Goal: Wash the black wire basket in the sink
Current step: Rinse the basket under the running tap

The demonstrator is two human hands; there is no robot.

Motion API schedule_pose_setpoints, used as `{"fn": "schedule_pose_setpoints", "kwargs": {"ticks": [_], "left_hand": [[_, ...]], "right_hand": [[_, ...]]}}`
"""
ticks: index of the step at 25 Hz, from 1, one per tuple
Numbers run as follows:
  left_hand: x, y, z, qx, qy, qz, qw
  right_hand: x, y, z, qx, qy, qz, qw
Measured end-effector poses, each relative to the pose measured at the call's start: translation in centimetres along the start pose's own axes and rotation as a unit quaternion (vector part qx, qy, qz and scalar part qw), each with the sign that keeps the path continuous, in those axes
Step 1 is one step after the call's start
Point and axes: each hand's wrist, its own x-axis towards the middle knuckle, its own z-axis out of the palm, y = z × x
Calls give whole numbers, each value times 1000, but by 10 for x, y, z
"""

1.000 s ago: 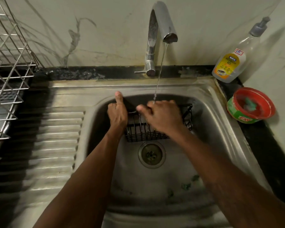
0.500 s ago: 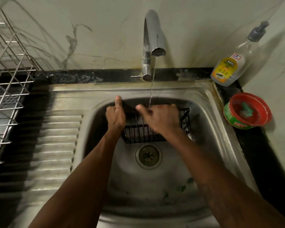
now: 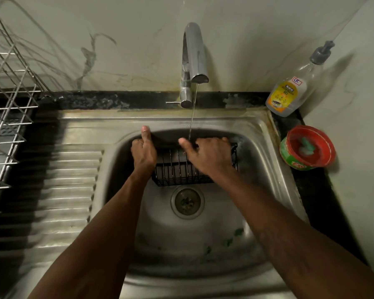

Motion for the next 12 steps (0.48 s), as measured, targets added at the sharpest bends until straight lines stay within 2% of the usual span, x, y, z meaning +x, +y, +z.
{"fn": "schedule_pose_setpoints", "kwargs": {"ticks": [2, 6, 8, 10, 12], "left_hand": [[-5, 8, 2, 16, 6, 4, 1000], [-7, 11, -1, 20, 1, -9, 1000], [-6, 10, -4, -3, 2, 1, 1000], [-5, 9, -6, 5, -4, 24, 1000], [-6, 6, -4, 20, 2, 21, 1000]], "right_hand": [[-2, 10, -3, -15, 7, 37, 999], [-10, -70, 3, 45, 31, -41, 998], [-6, -88, 6, 54, 42, -62, 996], [-5, -68, 8, 32, 37, -60, 997], [-6, -36, -2, 12, 29, -11, 999]]}}
